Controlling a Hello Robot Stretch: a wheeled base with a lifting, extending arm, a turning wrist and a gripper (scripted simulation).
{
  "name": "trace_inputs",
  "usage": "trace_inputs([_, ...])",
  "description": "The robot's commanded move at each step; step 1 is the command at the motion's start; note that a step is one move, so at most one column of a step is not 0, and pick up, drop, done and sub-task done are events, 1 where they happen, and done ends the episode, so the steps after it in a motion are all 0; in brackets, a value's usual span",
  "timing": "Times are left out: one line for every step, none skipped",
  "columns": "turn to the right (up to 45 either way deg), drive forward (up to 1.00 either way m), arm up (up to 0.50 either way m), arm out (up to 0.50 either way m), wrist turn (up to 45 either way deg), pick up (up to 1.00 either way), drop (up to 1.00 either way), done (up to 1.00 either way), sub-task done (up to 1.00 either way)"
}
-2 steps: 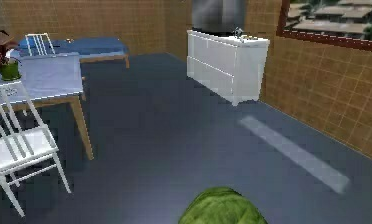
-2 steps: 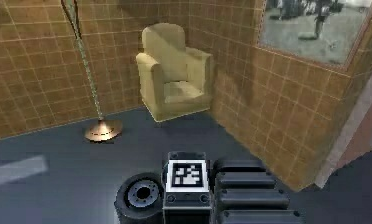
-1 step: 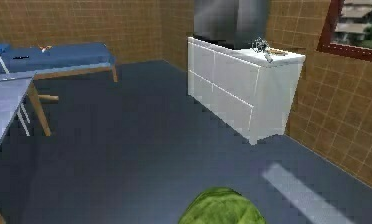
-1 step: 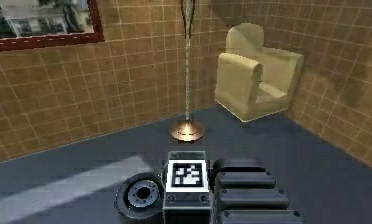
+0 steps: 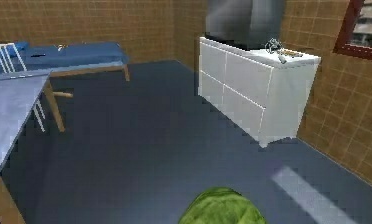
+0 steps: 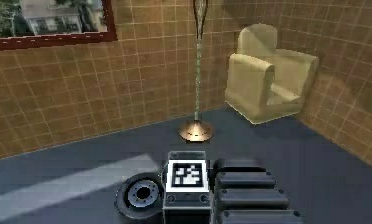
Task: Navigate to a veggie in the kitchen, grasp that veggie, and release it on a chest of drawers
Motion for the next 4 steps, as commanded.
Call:
trace_inputs([0.0, 1.0, 0.0, 0.0, 0.0, 0.0, 0.0, 0.0, 0.0])
trace_inputs([0.0, 1.0, 0.0, 0.0, 0.0, 0.0, 0.0, 0.0, 0.0])
trace_inputs([0.0, 0.3, 0.0, 0.0, 0.0, 0.0, 0.0, 0.0, 0.0])
trace_inputs([45.0, 0.0, 0.0, 0.0, 0.0, 0.0, 0.0, 0.0, 0.0])
